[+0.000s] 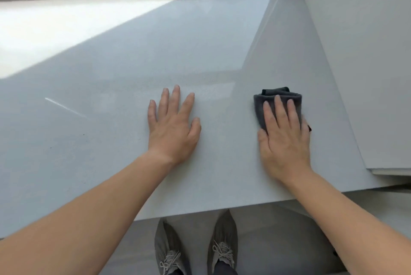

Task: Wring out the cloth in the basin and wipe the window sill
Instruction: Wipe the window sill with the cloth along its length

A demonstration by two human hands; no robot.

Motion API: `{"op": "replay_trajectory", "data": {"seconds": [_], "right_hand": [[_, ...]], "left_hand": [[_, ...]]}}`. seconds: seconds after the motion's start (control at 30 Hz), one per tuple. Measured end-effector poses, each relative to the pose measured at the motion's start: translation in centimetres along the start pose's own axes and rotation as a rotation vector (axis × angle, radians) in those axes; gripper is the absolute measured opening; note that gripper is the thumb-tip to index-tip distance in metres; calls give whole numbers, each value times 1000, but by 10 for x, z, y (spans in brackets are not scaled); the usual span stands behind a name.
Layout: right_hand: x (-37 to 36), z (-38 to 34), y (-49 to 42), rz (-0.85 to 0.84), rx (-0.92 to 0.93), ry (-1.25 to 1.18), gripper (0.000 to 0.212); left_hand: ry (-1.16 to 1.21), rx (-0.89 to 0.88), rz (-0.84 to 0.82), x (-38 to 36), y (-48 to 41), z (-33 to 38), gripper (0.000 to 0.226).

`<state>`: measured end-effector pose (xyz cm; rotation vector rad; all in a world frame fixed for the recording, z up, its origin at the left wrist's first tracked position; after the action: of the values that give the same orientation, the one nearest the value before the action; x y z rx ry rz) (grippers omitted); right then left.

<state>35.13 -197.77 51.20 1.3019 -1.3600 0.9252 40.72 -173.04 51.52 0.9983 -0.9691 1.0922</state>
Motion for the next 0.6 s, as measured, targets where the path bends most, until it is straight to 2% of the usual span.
{"op": "replay_trajectory", "data": {"seconds": [0.03,0.13,0.2,0.27,0.37,0.43,0.5,0.6], "right_hand": [[-3,-11,7,8,58,21,65],[-12,-35,49,-71,400,33,61],[-8,-25,42,-99,520,17,59],[-5,-10,6,-85,453,16,60],[4,-1,-64,-20,146,-34,64],[2,-16,-90,-13,42,-39,65],[-3,-39,-86,-8,113,-26,65],[-6,-47,-67,-46,358,-16,62]], "left_hand": [[-14,9,2,-1,0,1,64],[-10,26,15,1,2,4,66],[-4,26,15,1,1,4,66],[-1,22,3,3,1,4,67],[-26,30,3,6,-1,3,64],[-48,35,25,10,-7,2,58],[-51,31,47,14,-15,3,53],[-59,25,51,19,-33,7,56]]}}
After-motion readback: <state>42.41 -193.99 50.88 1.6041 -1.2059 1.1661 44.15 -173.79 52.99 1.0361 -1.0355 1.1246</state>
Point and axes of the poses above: each hand's wrist, its own y-axis away from the middle knuckle, its own x-axis out of the back of the hand, z = x × y, the point moved 2 cm from there along -y, towards the middle knuckle, and after that the axes turned 6 degrees about -y, right-handed, at the moved point
